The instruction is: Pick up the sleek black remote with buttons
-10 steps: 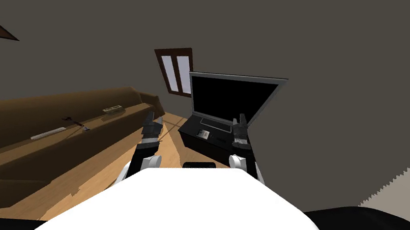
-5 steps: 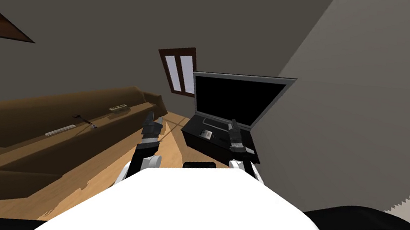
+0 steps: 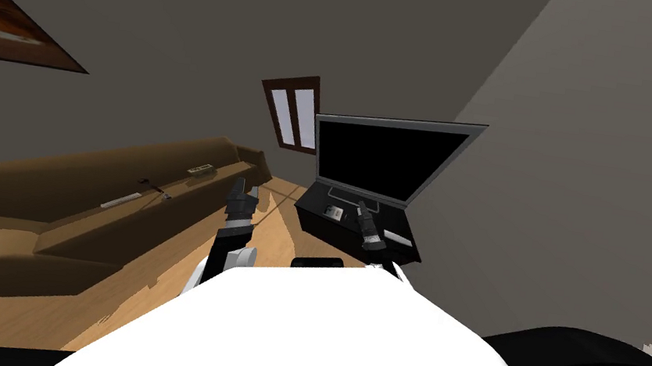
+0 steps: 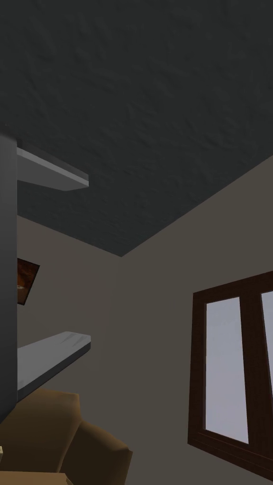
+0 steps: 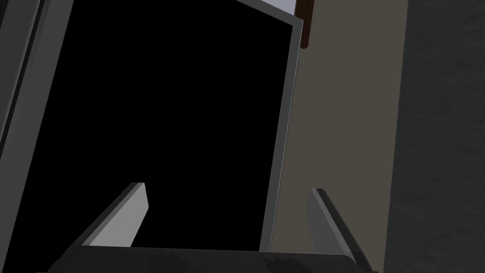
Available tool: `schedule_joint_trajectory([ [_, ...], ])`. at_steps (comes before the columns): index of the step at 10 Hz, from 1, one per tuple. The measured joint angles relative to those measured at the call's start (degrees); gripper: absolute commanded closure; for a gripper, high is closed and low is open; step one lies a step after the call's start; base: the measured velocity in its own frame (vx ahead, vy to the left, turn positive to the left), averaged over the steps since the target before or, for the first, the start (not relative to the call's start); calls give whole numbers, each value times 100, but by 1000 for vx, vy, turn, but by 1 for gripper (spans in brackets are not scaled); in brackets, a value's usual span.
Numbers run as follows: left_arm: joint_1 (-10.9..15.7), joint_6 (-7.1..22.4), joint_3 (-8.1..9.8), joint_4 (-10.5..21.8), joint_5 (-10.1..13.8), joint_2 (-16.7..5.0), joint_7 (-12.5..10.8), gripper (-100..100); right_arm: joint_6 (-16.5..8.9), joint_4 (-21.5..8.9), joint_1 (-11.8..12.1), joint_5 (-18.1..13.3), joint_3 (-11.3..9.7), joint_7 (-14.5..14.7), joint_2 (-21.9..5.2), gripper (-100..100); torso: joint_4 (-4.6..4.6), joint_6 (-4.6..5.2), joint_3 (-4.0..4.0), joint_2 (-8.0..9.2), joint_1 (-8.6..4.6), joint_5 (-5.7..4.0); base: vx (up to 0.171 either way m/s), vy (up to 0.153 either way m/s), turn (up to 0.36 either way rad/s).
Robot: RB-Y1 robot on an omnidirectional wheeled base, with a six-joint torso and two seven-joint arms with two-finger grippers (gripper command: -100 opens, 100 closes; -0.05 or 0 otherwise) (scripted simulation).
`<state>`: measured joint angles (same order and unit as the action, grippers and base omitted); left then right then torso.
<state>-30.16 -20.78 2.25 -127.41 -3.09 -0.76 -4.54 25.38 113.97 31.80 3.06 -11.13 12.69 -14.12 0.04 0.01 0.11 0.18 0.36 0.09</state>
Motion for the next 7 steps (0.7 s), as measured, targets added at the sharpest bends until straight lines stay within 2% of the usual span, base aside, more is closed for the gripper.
schedule_joint_trajectory([
  [7, 0, 0, 0, 0, 0, 0, 0, 0, 147, -1151, 176, -293, -428, 271, -520, -100, 0, -1, -1, -2, -6, -1, -31, 72, 79],
])
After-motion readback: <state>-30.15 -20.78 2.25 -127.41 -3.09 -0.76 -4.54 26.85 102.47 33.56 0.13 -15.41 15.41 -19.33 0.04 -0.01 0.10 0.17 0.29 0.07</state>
